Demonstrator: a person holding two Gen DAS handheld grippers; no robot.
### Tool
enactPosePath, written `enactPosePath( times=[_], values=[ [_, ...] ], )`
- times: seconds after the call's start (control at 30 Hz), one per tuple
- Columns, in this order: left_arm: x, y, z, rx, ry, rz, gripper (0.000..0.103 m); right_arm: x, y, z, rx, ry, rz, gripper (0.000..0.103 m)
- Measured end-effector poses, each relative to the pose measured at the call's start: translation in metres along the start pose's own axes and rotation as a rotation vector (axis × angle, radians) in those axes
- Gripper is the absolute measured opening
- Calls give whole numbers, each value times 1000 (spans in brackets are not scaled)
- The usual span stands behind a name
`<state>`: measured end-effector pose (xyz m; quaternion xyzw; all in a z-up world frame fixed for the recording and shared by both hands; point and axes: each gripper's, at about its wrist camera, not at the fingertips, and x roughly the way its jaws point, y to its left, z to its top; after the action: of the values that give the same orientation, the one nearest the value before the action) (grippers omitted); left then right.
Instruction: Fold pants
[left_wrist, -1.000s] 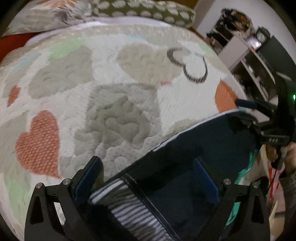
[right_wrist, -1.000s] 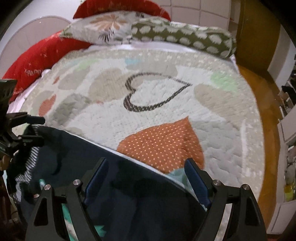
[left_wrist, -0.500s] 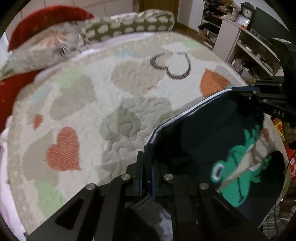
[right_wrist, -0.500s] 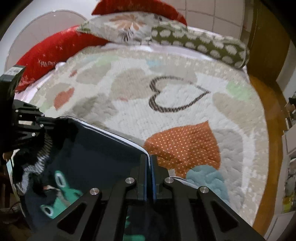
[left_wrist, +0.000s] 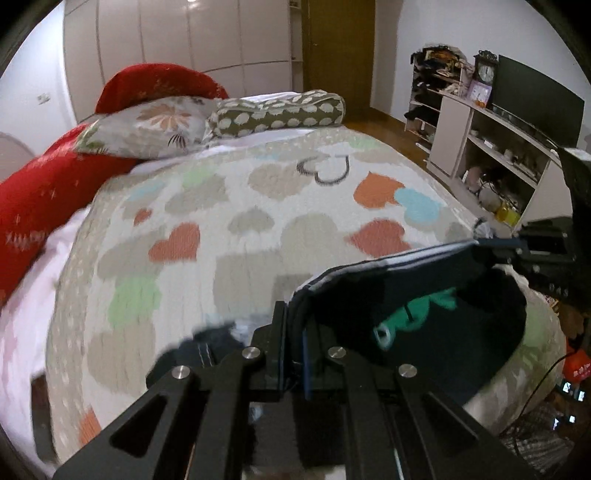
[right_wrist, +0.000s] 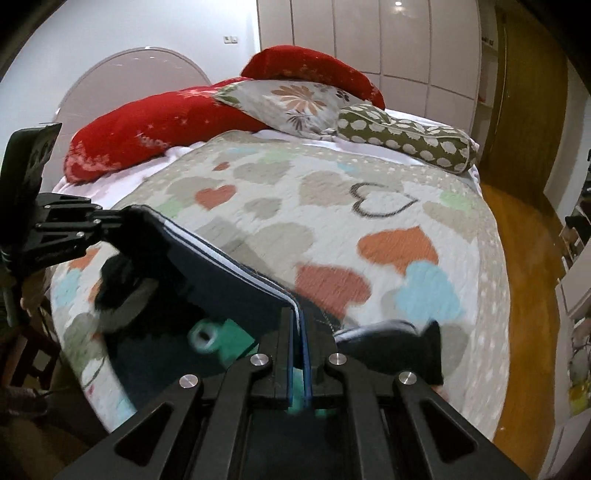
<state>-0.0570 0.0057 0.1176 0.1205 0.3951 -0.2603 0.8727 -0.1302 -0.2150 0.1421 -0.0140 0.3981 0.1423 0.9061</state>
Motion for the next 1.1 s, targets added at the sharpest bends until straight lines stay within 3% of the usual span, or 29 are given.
enactPosePath(
  times=[0.23,0.3,0.37,0.4,0.57,0.67,0.8,1.0,1.1],
  values=[
    [16,-12,-85,-85,104,15,7,3,27,-80,89,47,34,5],
    [15,-16,-103,-89,114,53,12,7,31,-97,123,56,36,5],
    [6,-19,-113,-89,102,56,13,9,32,-108,151,50,8,6],
    [1,-19,-116,-84,97,51,19,7,32,-114,172,40,5,7],
    [-38,-1,-121,-94,47,41,33,-13,15,-130,288,3,4,15],
    [-58,24,-114,-193,-18,12,53,-39,-3,-139,368,-61,-26,20],
    [-57,60,-100,-370,-45,-22,55,-68,-40,-147,517,-158,-96,61],
    [-21,75,-69,-430,-53,11,55,-67,-83,-137,701,-197,-102,62],
    [5,77,-72,-459,0,23,55,-60,-76,-119,662,-215,-140,62]
  ],
)
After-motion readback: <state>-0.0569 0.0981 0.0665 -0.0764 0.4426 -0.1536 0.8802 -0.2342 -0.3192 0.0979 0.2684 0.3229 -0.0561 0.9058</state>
